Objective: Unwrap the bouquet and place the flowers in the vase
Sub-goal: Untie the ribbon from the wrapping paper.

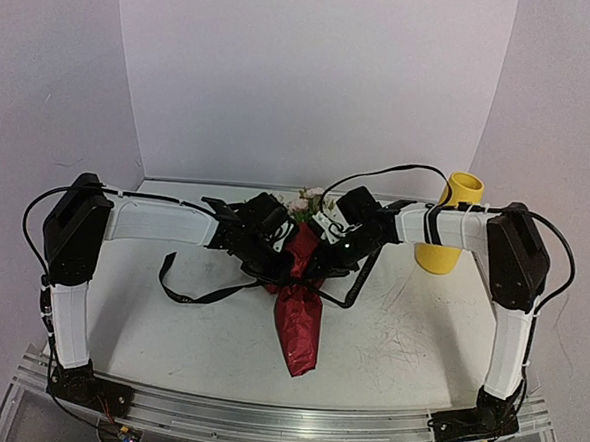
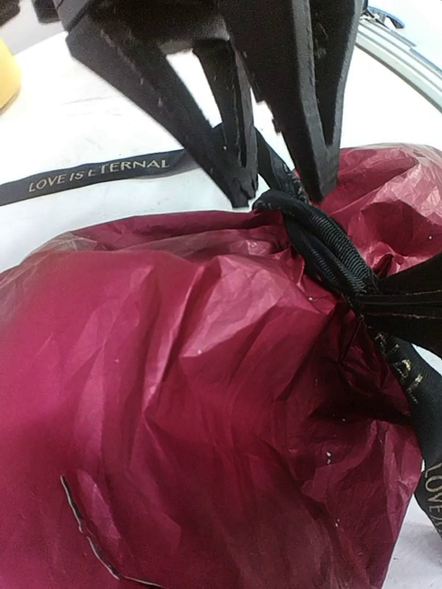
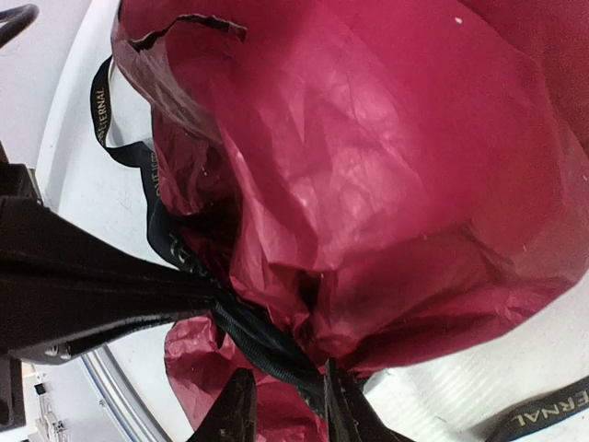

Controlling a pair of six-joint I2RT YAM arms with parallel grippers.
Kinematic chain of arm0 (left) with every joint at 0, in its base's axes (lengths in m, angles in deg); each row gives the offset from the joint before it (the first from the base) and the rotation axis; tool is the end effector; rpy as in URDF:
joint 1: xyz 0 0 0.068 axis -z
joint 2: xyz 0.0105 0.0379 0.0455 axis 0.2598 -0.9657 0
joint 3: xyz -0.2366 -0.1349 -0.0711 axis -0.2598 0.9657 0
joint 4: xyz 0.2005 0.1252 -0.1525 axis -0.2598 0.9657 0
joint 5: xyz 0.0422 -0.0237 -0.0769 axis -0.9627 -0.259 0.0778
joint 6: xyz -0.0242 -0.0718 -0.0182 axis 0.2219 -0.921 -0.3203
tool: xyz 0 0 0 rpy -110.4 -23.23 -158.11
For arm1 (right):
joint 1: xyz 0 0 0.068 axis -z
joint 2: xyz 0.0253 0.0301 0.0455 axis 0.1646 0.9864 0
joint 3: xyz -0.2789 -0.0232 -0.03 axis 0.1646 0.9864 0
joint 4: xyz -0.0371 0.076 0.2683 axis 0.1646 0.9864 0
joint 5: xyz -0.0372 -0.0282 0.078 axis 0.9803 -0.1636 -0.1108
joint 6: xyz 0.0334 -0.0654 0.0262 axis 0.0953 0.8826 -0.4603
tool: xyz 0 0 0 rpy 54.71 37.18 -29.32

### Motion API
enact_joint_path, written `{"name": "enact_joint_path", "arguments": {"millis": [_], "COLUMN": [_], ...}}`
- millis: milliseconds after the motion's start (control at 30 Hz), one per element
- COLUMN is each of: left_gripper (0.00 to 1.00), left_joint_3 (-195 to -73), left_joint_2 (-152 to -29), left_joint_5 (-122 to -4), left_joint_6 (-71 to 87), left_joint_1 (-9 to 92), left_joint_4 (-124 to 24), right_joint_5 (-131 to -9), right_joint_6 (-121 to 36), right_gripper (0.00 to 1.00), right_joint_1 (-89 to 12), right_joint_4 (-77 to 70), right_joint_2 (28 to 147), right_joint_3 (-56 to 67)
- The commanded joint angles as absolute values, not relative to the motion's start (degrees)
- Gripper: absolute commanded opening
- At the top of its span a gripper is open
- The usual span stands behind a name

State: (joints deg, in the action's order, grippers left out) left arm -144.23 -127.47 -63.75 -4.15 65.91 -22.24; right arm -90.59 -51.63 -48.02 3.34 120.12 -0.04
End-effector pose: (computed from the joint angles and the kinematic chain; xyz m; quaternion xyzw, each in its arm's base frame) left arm 0.2861 -0.3651 0.1698 0.2398 0.9224 -0.2298 0.1971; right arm 0.3627 0.3293 0.1863 -0.2738 0.8409 0.3843 0.2652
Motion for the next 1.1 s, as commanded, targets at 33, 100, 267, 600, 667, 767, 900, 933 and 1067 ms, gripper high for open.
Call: {"name": "enact_joint_path", "arguments": {"millis": [33,100,267,600,667,767,900,933,1067], "left_gripper": [0.00,0.00,0.00,0.00,0.00,0.00,0.00,0.00,0.00], "left_joint_3": [-146.88,-147.02,-147.50,-148.28,-148.10,-147.39,-145.95,-145.55,-143.84], "left_joint_2": [-125.79,-125.90,-126.30,-126.82,-126.73,-126.29,-125.66,-125.40,-124.31], "left_joint_5": [-63.58,-63.75,-63.83,-63.91,-64.13,-65.26,-67.87,-68.32,-69.87], "left_joint_6": [-5.27,-5.43,-5.91,-6.47,-6.58,-6.87,-7.88,-8.09,-8.82], "left_joint_1": [66.07,66.04,66.06,66.03,66.03,66.04,66.03,66.03,66.03], "left_joint_4": [-22.93,-22.97,-23.15,-23.41,-23.41,-23.41,-23.34,-23.35,-23.35], "right_joint_5": [-92.82,-93.00,-93.19,-91.85,-91.07,-89.36,-88.04,-87.74,-85.67], "right_joint_6": [-50.58,-50.39,-49.74,-49.78,-49.81,-49.95,-50.43,-50.57,-51.03], "right_gripper": [0.31,0.31,0.35,0.08,0.00,0.00,0.00,0.00,0.00], "right_joint_1": [-48.23,-48.29,-48.54,-48.59,-48.59,-48.59,-48.50,-48.51,-48.40], "right_joint_4": [4.78,4.69,4.50,4.47,4.44,4.46,4.41,4.41,4.49], "right_joint_2": [122.53,123.09,124.04,123.94,122.97,120.95,118.64,118.11,116.35], "right_joint_3": [-2.31,-2.43,-2.40,-2.15,-1.66,-0.49,1.53,2.17,4.70]}}
